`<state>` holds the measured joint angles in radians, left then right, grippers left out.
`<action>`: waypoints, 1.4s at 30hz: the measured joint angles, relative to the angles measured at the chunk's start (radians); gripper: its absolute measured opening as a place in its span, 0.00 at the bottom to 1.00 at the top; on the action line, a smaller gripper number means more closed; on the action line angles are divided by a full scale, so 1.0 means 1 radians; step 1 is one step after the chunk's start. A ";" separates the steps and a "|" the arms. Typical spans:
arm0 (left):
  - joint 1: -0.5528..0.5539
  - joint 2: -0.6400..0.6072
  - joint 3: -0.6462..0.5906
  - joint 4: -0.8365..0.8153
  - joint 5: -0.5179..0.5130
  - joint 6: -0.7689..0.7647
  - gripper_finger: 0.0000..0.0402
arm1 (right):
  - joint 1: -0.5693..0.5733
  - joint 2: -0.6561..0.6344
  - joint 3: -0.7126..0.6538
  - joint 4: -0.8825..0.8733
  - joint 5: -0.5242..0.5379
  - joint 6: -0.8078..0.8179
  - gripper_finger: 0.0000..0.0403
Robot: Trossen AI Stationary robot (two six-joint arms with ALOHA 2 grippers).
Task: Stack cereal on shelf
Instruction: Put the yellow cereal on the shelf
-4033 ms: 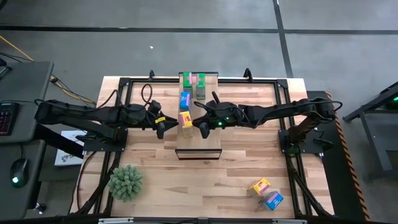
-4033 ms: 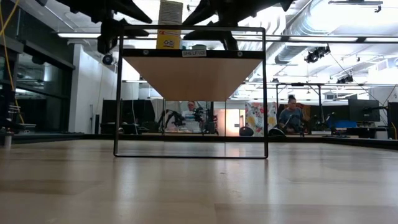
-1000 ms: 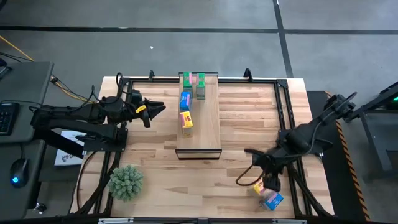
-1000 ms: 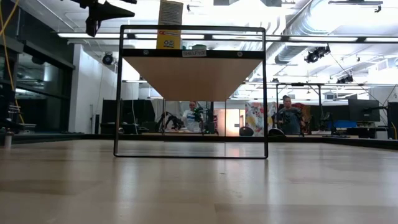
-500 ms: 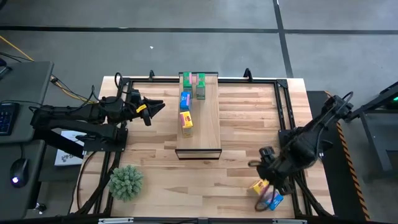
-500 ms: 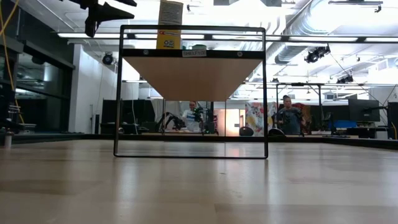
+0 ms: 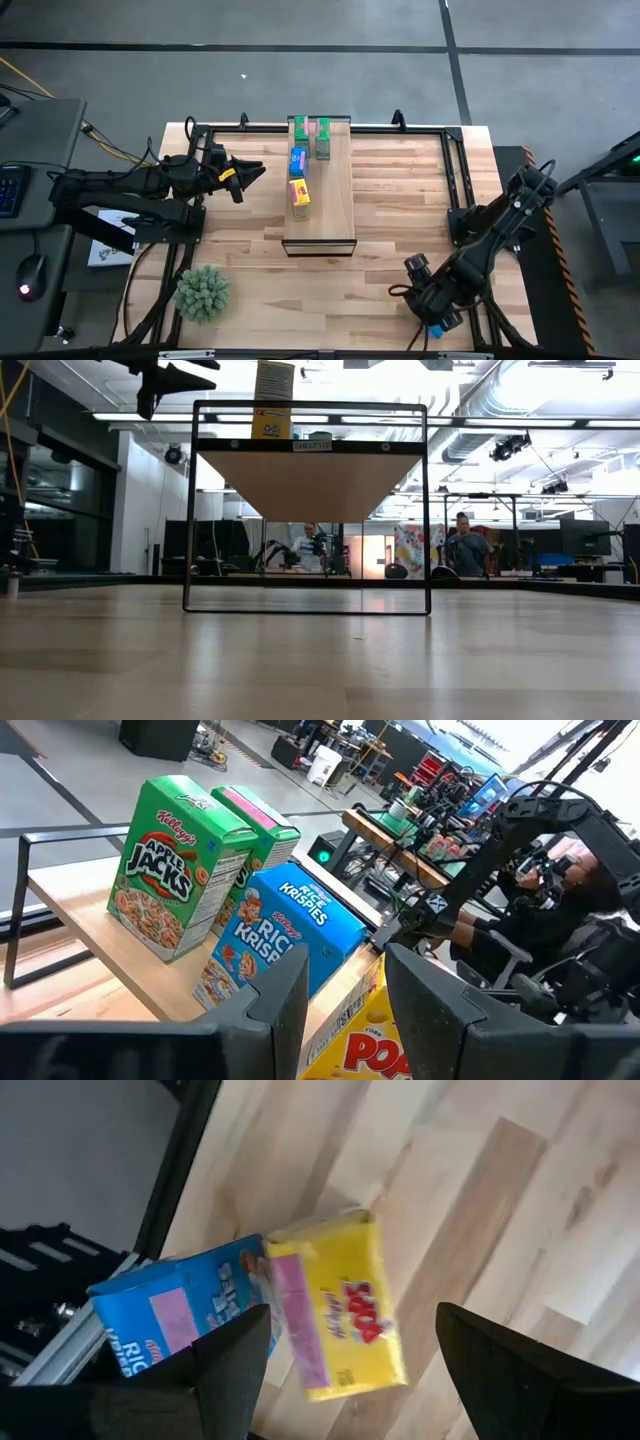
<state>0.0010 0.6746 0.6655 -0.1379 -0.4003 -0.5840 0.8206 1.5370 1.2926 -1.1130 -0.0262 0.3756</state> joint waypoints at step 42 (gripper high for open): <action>0.000 0.000 0.000 -0.001 0.024 0.012 0.32 | 0.004 0.035 0.001 0.062 0.033 0.000 0.69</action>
<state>0.0006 0.6746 0.6655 -0.1387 -0.3763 -0.5717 0.8246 1.5722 1.2938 -1.0513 0.0072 0.3756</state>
